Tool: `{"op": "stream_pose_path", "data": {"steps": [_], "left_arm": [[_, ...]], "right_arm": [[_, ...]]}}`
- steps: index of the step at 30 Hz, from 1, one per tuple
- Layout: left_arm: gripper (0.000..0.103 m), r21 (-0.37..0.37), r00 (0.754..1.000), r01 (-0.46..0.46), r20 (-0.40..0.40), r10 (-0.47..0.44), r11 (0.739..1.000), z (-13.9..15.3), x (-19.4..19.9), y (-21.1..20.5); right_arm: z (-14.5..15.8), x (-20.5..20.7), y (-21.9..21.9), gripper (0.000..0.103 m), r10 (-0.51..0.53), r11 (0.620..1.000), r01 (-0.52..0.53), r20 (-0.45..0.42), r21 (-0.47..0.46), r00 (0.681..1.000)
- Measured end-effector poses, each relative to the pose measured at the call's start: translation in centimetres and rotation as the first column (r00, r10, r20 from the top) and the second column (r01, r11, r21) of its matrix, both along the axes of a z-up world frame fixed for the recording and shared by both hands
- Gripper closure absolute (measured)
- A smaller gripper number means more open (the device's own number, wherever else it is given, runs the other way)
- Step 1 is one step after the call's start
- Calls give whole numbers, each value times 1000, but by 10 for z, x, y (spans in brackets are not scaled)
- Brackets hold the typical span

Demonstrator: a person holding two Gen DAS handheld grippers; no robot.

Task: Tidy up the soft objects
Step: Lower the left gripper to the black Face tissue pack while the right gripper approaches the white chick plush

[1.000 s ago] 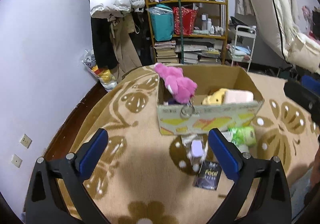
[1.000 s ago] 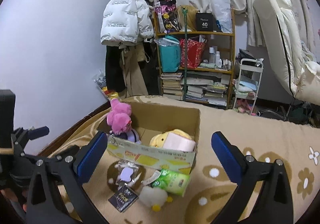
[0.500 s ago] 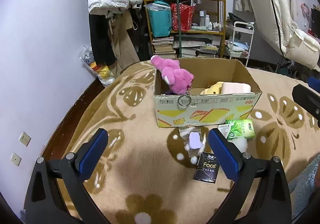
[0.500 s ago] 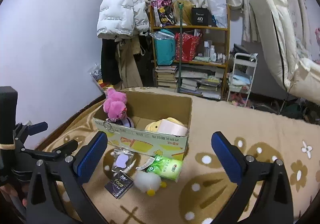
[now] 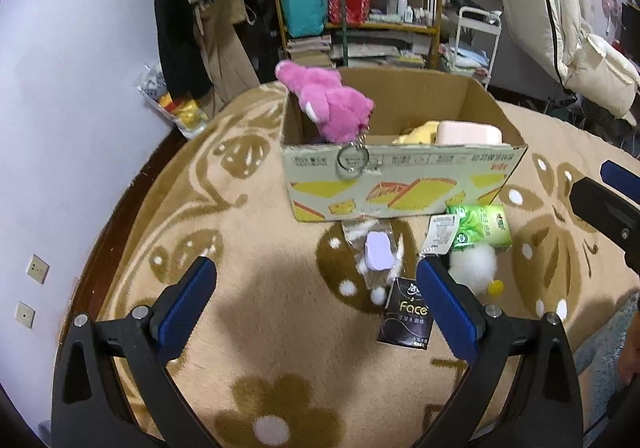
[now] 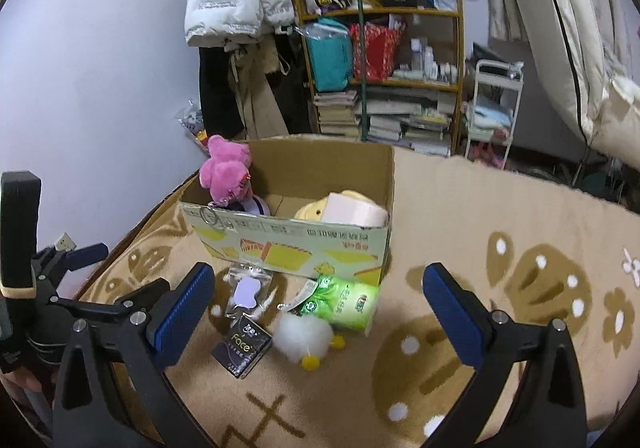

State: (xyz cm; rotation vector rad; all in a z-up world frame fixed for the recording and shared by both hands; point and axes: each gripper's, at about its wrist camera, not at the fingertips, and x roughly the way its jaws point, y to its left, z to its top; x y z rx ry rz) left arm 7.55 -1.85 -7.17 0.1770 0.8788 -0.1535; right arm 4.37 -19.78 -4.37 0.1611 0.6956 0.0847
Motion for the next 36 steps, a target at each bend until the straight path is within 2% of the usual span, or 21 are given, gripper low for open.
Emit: {"op": "stream_pose_path", "data": {"steps": [5, 10, 15, 25, 29, 36], "left_arm": [[4, -1, 998, 18, -66, -18, 1000, -14, 9, -5], [4, -1, 992, 42, -122, -42, 999, -29, 18, -15], [4, -7, 984, 57, -168, -57, 998, -39, 25, -20], [4, -6, 972, 80, -219, -79, 997, -55, 38, -28], [4, 3, 969, 98, -228, -95, 995, -61, 41, -33], [4, 14, 958, 110, -270, -102, 994, -73, 43, -36]], "right_arm": [[-16, 11, -4, 1, 5, 998, -2, -51, 56, 999], [-36, 23, -3, 8, 22, 997, -12, -123, 81, 992], [-50, 35, -7, 8, 24, 992, -3, -164, 125, 986], [-73, 50, 0, 8, 15, 995, 9, -244, 99, 970], [-88, 56, -1, 8, 18, 993, 17, -282, 121, 959], [-97, 62, 0, 8, 17, 993, 19, -305, 113, 952]]}}
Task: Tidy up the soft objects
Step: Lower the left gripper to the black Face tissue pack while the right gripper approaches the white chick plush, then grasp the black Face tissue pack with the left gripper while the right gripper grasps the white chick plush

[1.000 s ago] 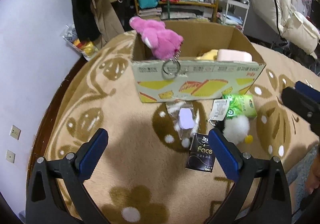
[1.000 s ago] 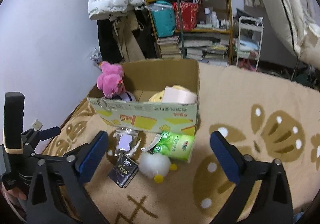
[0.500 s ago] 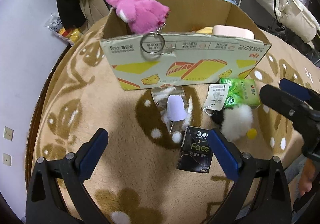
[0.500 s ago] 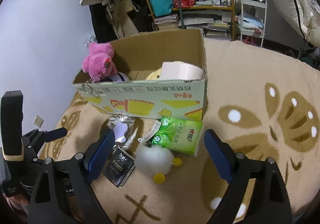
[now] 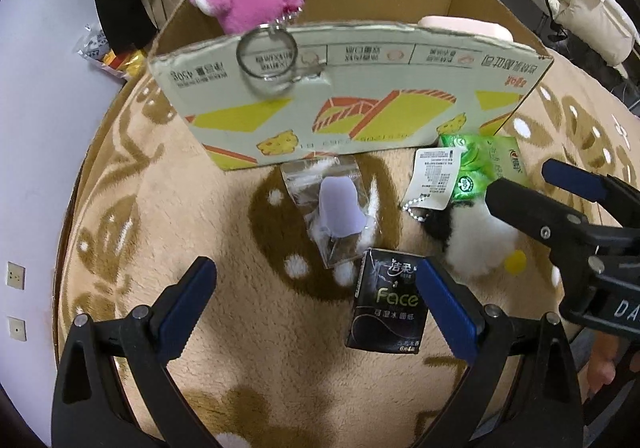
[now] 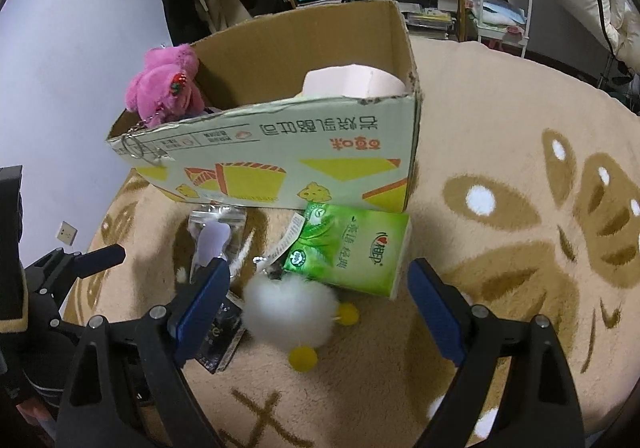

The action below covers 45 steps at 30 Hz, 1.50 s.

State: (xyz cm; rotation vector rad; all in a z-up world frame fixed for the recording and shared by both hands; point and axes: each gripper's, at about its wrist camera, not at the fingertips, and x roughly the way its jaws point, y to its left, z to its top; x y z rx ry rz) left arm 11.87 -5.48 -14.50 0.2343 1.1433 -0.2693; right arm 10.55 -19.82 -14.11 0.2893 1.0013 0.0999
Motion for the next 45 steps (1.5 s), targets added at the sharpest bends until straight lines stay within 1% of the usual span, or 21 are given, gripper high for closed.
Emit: {"op": "stream_pose_path", "data": {"steps": [7, 13, 18, 22, 27, 30, 31, 32, 35, 37, 39, 40, 42, 44, 45], "left_arm": [[4, -18, 1000, -5, -30, 5, 1000, -4, 3, 2], [4, -3, 998, 4, -56, -4, 1000, -13, 3, 0], [4, 5, 997, 26, -70, -26, 1000, -18, 2, -5], [4, -12, 995, 57, -78, -58, 998, -18, -2, -12], [5, 6, 993, 85, -84, -84, 996, -21, -7, -20], [8, 1, 991, 97, -96, -97, 995, -23, -8, -24], [13, 1, 990, 102, -100, -102, 995, -24, -8, -25], [16, 1, 989, 106, -108, -106, 994, -26, -9, -26], [16, 33, 988, 108, -116, -104, 994, -30, -14, -33], [16, 38, 988, 108, -118, -103, 993, -31, -13, -34], [16, 40, 988, 106, -116, -101, 994, -32, -14, -35], [16, 40, 988, 105, -118, -100, 994, -32, -14, -36], [17, 42, 988, 104, -121, -98, 994, -34, -13, -37], [29, 45, 988, 103, -120, -97, 994, -36, -14, -39], [31, 51, 988, 100, -121, -93, 994, -37, -10, -37]], "right_arm": [[-6, 3, -6, 8, -15, 1000, 15, -22, 9, 1000], [-12, 5, -5, 8, -7, 1000, 7, -51, 10, 999], [-20, 6, -4, 8, 0, 1000, 2, -86, 19, 996], [-25, 6, -5, 8, -7, 1000, 9, -107, 21, 994], [-32, 7, -6, 8, -11, 999, 17, -139, 41, 990], [-34, 7, -4, 8, -8, 999, 15, -152, 43, 988], [-34, 7, -3, 8, -7, 999, 14, -155, 44, 988], [-35, 7, -2, 8, -6, 999, 13, -158, 45, 987], [-36, 7, 1, 8, -7, 999, 12, -162, 33, 987], [-37, 7, 3, 8, 0, 999, 5, -163, 33, 987], [-39, 7, 5, 13, 9, 999, -3, -172, 32, 985], [-40, 7, 6, 17, 13, 999, -7, -177, 35, 984], [-42, 6, 7, 17, 14, 999, -7, -188, 37, 982], [-42, 6, 9, 18, 15, 1000, -11, -188, 22, 982], [-42, 5, 10, 21, 18, 1000, -14, -188, 19, 982]]}}
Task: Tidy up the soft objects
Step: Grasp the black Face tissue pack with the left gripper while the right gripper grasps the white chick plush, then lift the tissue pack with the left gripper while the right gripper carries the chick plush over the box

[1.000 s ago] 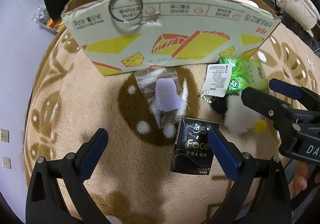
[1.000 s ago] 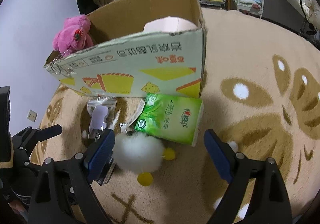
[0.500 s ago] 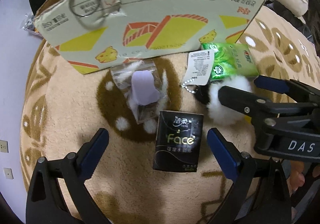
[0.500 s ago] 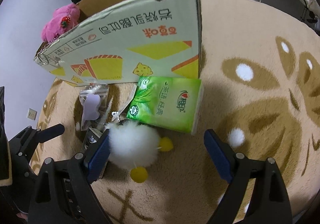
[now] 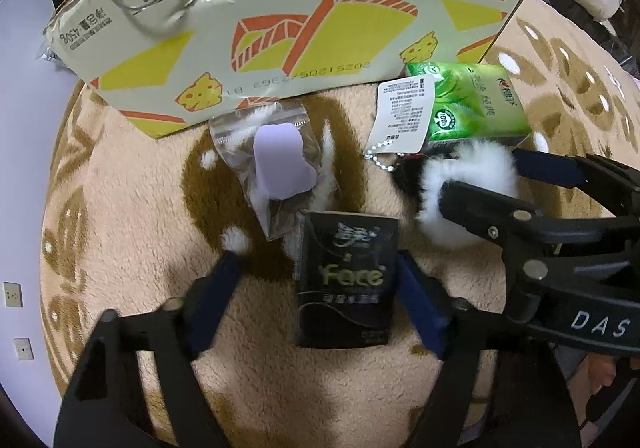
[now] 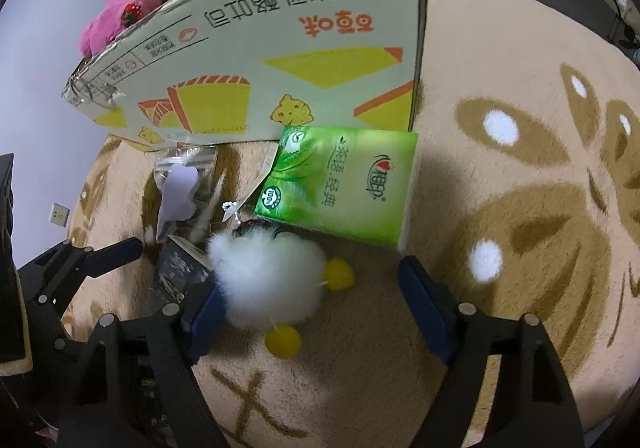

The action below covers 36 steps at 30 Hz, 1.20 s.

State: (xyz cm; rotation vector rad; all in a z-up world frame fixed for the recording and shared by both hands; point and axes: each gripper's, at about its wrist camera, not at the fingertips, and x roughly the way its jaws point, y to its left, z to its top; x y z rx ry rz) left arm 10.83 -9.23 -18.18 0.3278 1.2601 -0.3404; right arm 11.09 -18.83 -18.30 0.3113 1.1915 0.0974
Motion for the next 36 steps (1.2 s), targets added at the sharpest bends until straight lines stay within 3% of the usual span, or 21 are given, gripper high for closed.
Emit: {"op": "stream_pose_path", "data": {"steps": [6, 7, 11, 19, 25, 30, 36], "left_arm": [[43, 8, 1000, -17, 0, 17, 1000, -3, 2, 5], [45, 7, 1000, -20, 0, 20, 1000, -3, 2, 5], [53, 3, 999, -37, 3, 37, 999, -3, 6, 15], [56, 6, 999, -42, -1, 42, 999, -4, 10, 24], [57, -13, 999, -51, -5, 51, 999, -3, 12, 26], [57, -17, 998, -53, 20, 54, 998, 3, 9, 26], [57, -19, 990, -82, 114, 84, 996, 23, 1, 32]], "right_arm": [[1, -1, 5, 39, 23, 1000, -23, 9, 18, 1000], [1, -1, 5, 46, 26, 999, -26, 11, 35, 1000], [2, -1, 7, 53, 30, 998, -31, 18, 57, 999], [-1, -1, 25, 71, 114, 991, -115, 16, 68, 993], [-2, -3, 26, 73, 124, 990, -125, 24, 64, 992], [12, -9, 23, 79, 126, 991, -129, 86, 29, 988], [35, -19, 15, 79, 110, 992, -119, 176, 42, 978]]}}
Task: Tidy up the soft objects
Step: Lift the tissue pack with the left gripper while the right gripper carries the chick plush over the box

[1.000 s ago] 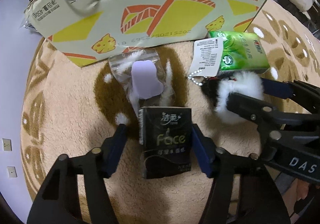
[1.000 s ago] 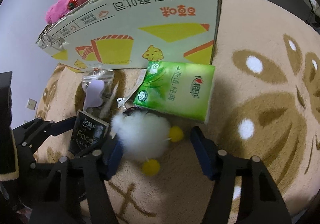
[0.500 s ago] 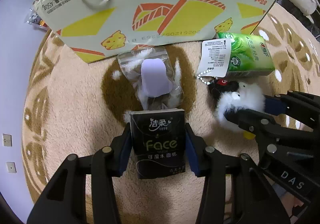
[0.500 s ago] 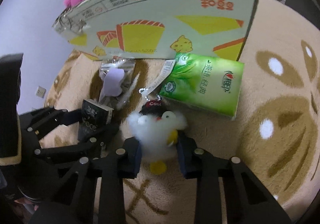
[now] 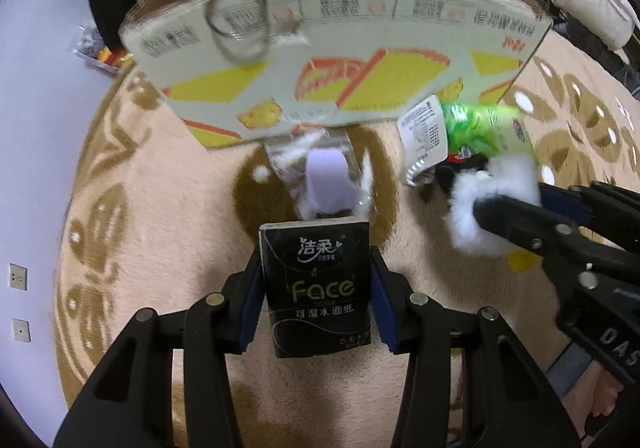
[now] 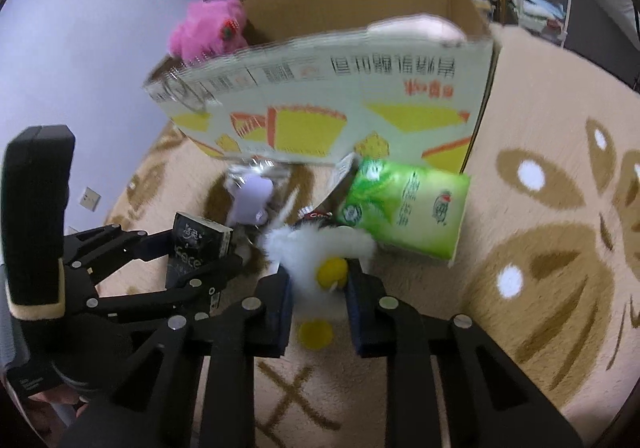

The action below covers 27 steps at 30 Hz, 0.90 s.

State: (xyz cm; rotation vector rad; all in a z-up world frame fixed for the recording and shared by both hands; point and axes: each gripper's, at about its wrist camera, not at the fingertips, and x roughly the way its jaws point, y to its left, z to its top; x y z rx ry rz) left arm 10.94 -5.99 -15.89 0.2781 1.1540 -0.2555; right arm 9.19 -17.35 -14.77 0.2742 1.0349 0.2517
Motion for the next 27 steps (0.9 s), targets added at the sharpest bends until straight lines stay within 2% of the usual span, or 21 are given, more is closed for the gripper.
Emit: {"op": "stream_pose_path", "data": {"steps": [5, 8, 14, 16, 21, 24, 27], "left_arm": [[57, -4, 994, -14, 111, 14, 1000, 21, -9, 3], [57, -19, 980, -16, 199, 20, 1000, 37, -17, 4], [57, -51, 955, -15, 295, 29, 999, 67, -26, 6], [57, -47, 938, -17, 345, 32, 999, 78, -31, 6], [57, -72, 886, -6, 462, 39, 997, 111, -42, 8], [57, -80, 855, -1, 517, 42, 997, 128, -42, 7], [57, -89, 838, 12, 544, 39, 996, 140, -37, 5]], "right_arm": [[25, -8, -5, 79, -12, 1000, 12, 112, 0, 994], [38, -15, -8, 79, -28, 1000, 29, 168, -8, 985], [67, -31, -13, 79, -67, 996, 82, 280, -40, 958], [78, -39, -13, 79, -71, 993, 97, 325, -65, 943], [104, -49, -16, 79, -90, 991, 123, 406, -58, 910], [116, -48, -17, 79, -93, 989, 133, 440, -60, 893], [126, -43, -19, 79, -96, 988, 141, 466, -63, 880]]}}
